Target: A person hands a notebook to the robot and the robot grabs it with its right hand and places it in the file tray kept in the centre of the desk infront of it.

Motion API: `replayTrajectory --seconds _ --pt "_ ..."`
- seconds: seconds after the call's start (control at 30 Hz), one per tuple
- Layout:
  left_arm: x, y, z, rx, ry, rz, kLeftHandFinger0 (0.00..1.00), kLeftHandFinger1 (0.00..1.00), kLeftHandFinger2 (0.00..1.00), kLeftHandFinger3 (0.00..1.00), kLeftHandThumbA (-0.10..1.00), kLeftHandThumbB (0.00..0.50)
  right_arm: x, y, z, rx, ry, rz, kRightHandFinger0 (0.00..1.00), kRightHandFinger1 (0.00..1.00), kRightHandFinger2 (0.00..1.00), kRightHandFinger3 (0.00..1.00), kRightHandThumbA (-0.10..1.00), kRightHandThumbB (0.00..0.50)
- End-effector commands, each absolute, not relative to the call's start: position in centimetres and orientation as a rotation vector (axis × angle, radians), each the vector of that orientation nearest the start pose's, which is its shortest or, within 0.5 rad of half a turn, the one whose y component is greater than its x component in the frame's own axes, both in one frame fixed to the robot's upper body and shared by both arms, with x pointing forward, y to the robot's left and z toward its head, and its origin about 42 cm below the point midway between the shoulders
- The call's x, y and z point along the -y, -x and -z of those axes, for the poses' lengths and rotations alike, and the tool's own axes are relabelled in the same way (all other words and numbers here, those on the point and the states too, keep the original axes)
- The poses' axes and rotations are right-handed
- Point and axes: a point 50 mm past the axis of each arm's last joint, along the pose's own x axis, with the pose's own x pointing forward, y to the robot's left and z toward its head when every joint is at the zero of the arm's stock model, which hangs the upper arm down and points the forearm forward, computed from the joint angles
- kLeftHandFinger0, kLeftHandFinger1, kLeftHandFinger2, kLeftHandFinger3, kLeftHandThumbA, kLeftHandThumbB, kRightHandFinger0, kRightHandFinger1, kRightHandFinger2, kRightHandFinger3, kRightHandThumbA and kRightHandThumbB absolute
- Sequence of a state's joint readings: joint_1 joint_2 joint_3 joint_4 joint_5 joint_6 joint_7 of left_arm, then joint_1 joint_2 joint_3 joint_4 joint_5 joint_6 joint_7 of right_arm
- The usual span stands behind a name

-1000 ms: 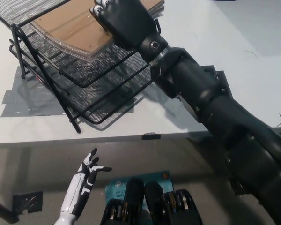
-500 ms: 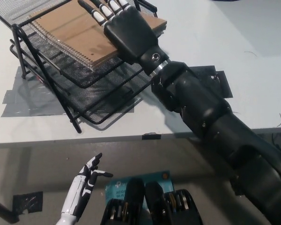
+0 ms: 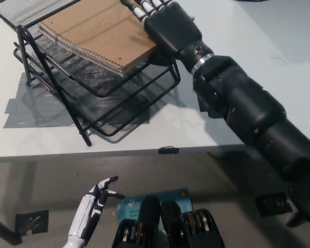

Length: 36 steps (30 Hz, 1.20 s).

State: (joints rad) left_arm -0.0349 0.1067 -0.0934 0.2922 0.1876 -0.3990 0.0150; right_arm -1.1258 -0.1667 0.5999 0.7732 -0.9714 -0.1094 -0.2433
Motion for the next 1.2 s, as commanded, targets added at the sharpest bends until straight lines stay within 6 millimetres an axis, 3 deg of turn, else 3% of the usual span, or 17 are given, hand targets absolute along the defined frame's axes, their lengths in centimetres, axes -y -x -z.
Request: replayTrajectory --seconds 0.0,0.03,0.13,0.43,0.67,0.83,1.0,1.1,1.17 --pt "-22.3 -31.0 -8.4 0.268 -0.315 0.162 1.00 0.90 0.52 0.81 1.00 0.211 15.8 -36.2 -65.6 0.316 1.602 -0.948 1.00 1.00 1.00 1.00 0.69 0.500" --pt "-22.3 -31.1 -8.5 0.265 -0.316 0.161 1.00 0.89 0.52 0.84 1.00 0.233 16.0 -35.9 -66.2 0.323 1.592 -0.958 1.00 1.00 1.00 1.00 0.79 0.500" --pt "-22.2 -31.1 -8.6 0.255 -0.318 0.165 1.00 0.85 0.52 0.89 1.00 0.276 16.2 -35.1 -66.6 0.335 1.583 -0.999 1.00 1.00 1.00 1.00 0.87 0.500" --pt "-22.1 -31.4 -9.0 0.267 -0.314 0.172 1.00 0.81 0.52 0.89 1.00 0.345 16.6 -34.8 -65.4 0.286 1.623 -1.045 1.00 1.00 1.00 1.00 0.69 0.500" --pt "-21.9 -32.0 -9.3 0.281 -0.312 0.173 1.00 0.77 0.51 0.88 1.00 0.406 18.2 -33.0 -67.6 0.312 1.581 -1.073 1.00 1.00 1.00 1.00 0.70 0.500" --pt "-22.0 -32.0 -9.3 0.273 -0.313 0.173 1.00 0.78 0.50 0.90 1.00 0.432 19.8 -31.1 -68.4 0.367 1.536 -1.083 1.00 1.00 1.00 1.00 0.65 0.500" --pt "-22.4 -32.1 -9.4 0.274 -0.315 0.167 0.98 0.75 0.50 0.89 1.00 0.446 22.1 -29.2 -67.9 0.425 1.477 -1.040 1.00 1.00 1.00 1.00 0.59 0.500" --pt "-22.3 -32.0 -9.2 0.277 -0.305 0.165 0.95 0.75 0.49 0.90 1.00 0.451 24.0 -28.1 -67.1 0.477 1.440 -0.952 1.00 1.00 1.00 1.00 0.56 0.500" --pt "-22.4 -31.5 -8.8 0.266 -0.301 0.159 0.95 0.75 0.49 0.89 1.00 0.461 26.4 -27.4 -65.3 0.542 1.382 -0.823 1.00 1.00 1.00 1.00 0.58 0.500"
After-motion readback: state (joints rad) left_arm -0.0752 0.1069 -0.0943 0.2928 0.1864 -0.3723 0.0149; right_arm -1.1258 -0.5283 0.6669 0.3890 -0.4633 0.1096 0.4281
